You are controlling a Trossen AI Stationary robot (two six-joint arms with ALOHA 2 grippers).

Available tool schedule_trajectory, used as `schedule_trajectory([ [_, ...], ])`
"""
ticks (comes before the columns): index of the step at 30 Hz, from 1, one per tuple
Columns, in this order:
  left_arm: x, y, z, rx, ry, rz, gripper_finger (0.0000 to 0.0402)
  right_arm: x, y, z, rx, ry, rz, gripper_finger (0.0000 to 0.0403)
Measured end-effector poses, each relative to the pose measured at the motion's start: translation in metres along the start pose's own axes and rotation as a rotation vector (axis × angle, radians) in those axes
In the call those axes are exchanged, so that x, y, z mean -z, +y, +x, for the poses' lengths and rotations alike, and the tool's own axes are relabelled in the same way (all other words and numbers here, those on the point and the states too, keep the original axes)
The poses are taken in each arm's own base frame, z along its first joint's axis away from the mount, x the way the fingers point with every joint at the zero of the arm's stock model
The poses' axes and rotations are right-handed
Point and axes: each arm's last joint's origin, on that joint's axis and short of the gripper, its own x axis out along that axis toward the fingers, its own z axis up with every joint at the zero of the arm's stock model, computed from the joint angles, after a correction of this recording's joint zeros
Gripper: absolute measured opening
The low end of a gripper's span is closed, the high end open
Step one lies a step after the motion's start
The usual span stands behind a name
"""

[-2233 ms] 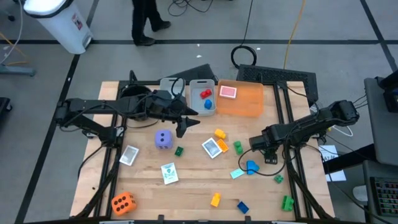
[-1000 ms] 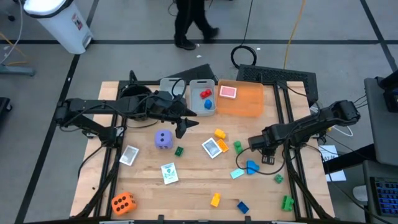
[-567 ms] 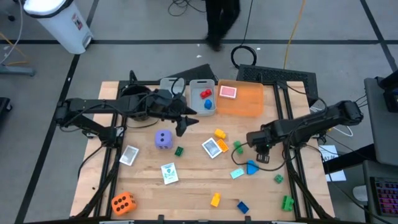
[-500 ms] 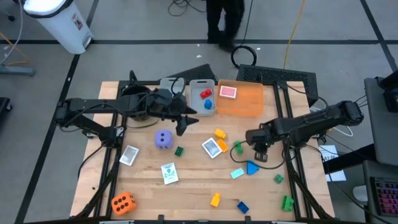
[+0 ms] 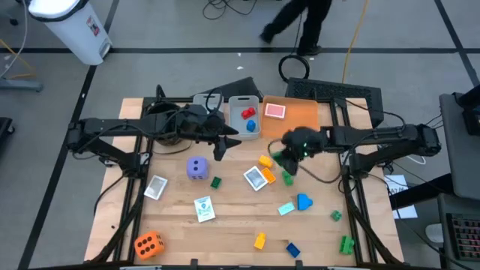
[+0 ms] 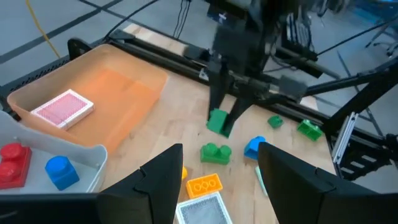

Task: Pick & Place Toys
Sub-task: Put the green gamepiece into the right gray bin

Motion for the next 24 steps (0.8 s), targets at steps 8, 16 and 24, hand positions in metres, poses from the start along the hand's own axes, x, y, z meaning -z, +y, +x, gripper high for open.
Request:
schedule_trajectory([
  [8, -0.014, 0.009, -0.001, 0.021, -0.106, -0.104, 0.0216, -0.048, -0.006, -0.021, -0.128, -0.448, 0.132, 0.0097],
  [16, -0.027, 0.022, -0.003, 0.055, -0.197, -0.127, 0.0216, -0.072, -0.007, -0.037, -0.233, -0.713, 0.173, 0.0097],
  [24, -0.033, 0.028, 0.022, 0.174, -0.287, -0.151, 0.0216, -0.08, -0.005, -0.046, -0.278, -0.82, 0.164, 0.0097],
])
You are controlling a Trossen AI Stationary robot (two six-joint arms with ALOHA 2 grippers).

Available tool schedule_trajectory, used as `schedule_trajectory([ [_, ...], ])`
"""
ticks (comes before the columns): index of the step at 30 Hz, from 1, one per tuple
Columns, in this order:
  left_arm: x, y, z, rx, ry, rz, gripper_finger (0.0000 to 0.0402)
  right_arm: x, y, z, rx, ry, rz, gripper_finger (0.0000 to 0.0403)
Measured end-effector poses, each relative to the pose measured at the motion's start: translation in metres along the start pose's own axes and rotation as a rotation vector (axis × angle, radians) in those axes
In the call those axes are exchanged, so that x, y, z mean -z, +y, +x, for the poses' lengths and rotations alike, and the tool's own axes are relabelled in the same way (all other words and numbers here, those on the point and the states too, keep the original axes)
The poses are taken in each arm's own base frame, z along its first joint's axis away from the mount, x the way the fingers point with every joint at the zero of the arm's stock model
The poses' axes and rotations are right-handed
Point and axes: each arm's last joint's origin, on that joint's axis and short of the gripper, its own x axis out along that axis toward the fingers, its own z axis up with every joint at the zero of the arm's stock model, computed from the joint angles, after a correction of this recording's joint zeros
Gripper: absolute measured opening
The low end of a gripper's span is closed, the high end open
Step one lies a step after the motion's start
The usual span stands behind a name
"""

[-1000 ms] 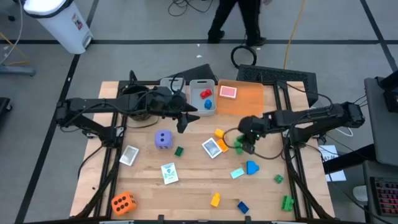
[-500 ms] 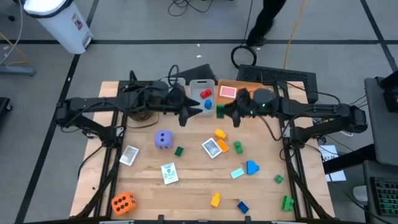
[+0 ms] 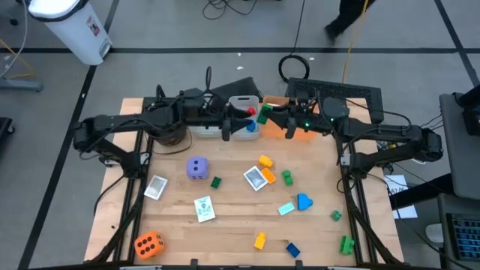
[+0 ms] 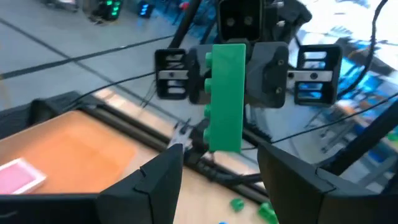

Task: Pick & Place Toys
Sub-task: Put the green gamepiece into the right gray bin

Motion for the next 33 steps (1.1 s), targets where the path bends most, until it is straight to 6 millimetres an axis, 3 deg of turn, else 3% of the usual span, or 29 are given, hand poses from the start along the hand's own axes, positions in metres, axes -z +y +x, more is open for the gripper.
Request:
schedule_trajectory([
  [9, 0.007, 0.007, 0.024, 0.118, -0.058, -0.003, 0.0216, 0.0, 0.0, 0.0, 0.003, 0.0, 0.0, 0.0097],
  [22, 0.018, 0.017, 0.042, 0.164, -0.085, -0.061, 0.0213, 0.001, -0.001, 0.002, 0.005, -0.001, -0.023, 0.0097],
  [33, 0.016, 0.019, 0.042, 0.155, -0.098, -0.056, 0.0122, 0.001, -0.002, 0.001, 0.003, 0.001, -0.019, 0.0097],
])
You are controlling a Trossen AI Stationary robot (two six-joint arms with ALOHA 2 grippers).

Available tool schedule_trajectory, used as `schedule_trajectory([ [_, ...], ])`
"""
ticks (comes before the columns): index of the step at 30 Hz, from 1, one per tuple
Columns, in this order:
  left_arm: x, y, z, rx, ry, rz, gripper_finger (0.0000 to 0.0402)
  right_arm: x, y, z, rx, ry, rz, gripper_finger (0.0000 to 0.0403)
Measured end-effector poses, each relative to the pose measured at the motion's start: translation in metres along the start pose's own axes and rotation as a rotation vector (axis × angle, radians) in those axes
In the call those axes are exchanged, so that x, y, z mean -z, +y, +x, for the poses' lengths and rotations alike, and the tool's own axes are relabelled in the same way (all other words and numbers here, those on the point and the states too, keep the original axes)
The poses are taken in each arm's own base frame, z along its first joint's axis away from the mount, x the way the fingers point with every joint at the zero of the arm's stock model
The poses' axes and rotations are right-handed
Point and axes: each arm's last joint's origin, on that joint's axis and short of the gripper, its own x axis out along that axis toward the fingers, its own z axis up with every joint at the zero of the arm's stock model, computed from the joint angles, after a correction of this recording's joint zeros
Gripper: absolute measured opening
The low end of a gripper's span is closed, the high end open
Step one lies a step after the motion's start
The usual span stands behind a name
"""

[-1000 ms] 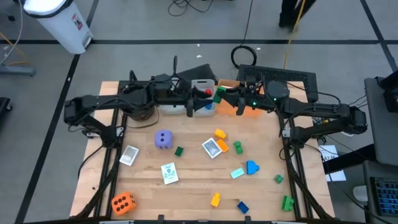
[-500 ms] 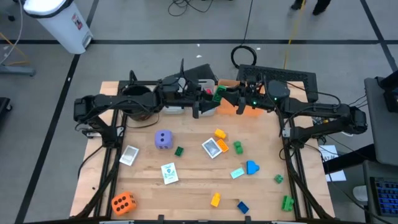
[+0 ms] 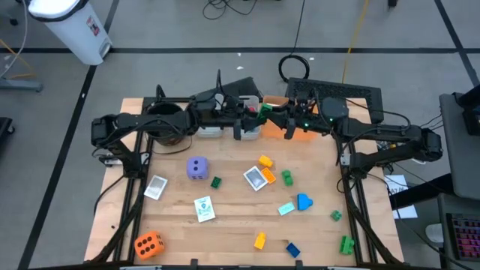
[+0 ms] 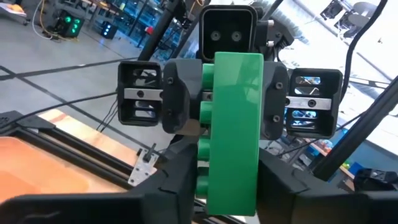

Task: Pick & Place Toys
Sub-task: Put the green gamepiece into the right gray bin

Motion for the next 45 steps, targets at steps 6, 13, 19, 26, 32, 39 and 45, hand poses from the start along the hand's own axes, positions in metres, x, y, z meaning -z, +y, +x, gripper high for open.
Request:
schedule_trajectory([
  [6, 0.0, 0.0, 0.0, 0.009, 0.004, 0.008, 0.0098, 0.0, 0.0, 0.0, 0.001, -0.001, 0.001, 0.0097],
  [13, 0.0, -0.001, 0.0, 0.032, 0.019, 0.01, 0.0106, 0.0, 0.0, 0.0, -0.005, 0.002, -0.021, 0.0115],
  [19, 0.001, -0.002, 0.0, 0.056, 0.03, 0.012, 0.0094, -0.004, 0.002, 0.0, -0.027, -0.04, -0.034, 0.0147],
  [26, 0.001, -0.002, 0.0, 0.061, 0.037, 0.036, 0.0105, -0.007, 0.0, 0.0, -0.021, -0.058, -0.034, 0.02],
  [32, -0.001, 0.003, -0.002, 0.072, 0.062, 0.045, 0.0101, -0.016, -0.004, -0.005, -0.008, -0.097, -0.037, 0.0235],
  [39, -0.006, 0.013, -0.008, 0.051, 0.098, 0.05, 0.0094, -0.03, -0.007, -0.014, -0.055, -0.121, 0.004, 0.0255],
  [45, -0.023, 0.007, -0.015, -0.045, 0.2, 0.174, 0.0102, -0.032, -0.011, -0.015, -0.095, -0.082, 0.064, 0.026],
])
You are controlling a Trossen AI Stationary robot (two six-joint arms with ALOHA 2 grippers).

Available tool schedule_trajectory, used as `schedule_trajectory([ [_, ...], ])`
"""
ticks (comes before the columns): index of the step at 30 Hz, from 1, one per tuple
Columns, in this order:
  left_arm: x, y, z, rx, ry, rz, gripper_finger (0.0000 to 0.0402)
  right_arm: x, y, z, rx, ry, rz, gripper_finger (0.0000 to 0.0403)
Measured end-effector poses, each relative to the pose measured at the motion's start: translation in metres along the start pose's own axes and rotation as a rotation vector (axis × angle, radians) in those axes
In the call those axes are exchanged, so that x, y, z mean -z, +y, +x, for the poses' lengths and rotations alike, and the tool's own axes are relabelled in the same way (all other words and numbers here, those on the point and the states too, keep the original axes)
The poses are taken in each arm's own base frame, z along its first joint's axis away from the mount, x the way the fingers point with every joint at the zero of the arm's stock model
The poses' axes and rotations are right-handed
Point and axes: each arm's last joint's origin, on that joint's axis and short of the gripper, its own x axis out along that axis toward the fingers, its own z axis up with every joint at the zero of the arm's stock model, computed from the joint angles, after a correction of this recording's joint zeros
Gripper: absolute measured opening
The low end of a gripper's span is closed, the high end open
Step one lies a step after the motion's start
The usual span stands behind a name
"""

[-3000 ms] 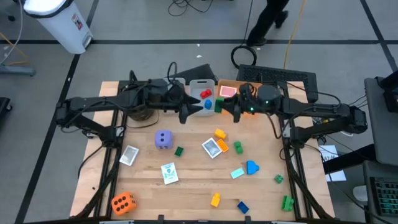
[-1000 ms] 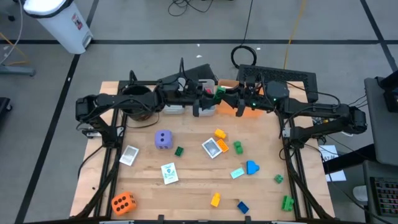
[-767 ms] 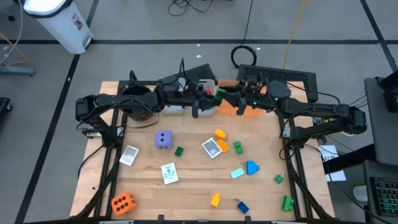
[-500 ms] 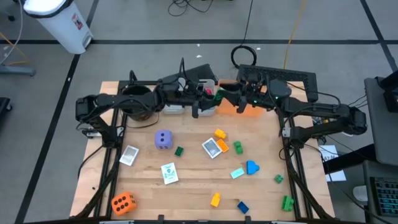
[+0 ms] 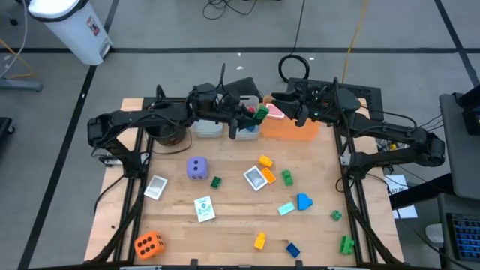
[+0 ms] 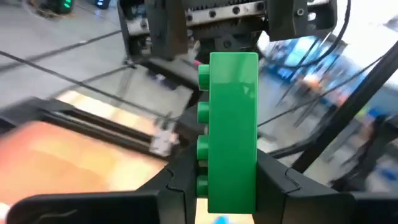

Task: Pick & Place Toys
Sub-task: Put the green gamepiece into the right gray bin

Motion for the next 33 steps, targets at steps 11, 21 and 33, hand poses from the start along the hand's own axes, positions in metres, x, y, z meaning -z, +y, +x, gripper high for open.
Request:
schedule_trajectory([
  [11, -0.04, -0.037, -0.016, -0.38, 0.371, 0.559, 0.0106, 0.014, -0.01, 0.002, 0.07, 0.129, 0.049, 0.026],
  [21, -0.02, -0.058, -0.005, -0.423, 0.595, 0.971, 0.0108, 0.027, -0.02, 0.008, 0.05, 0.259, 0.112, 0.0256],
  [33, 0.023, -0.064, 0.03, -0.27, 0.815, 1.218, 0.0096, 0.057, -0.041, 0.019, 0.056, 0.492, 0.216, 0.0256],
])
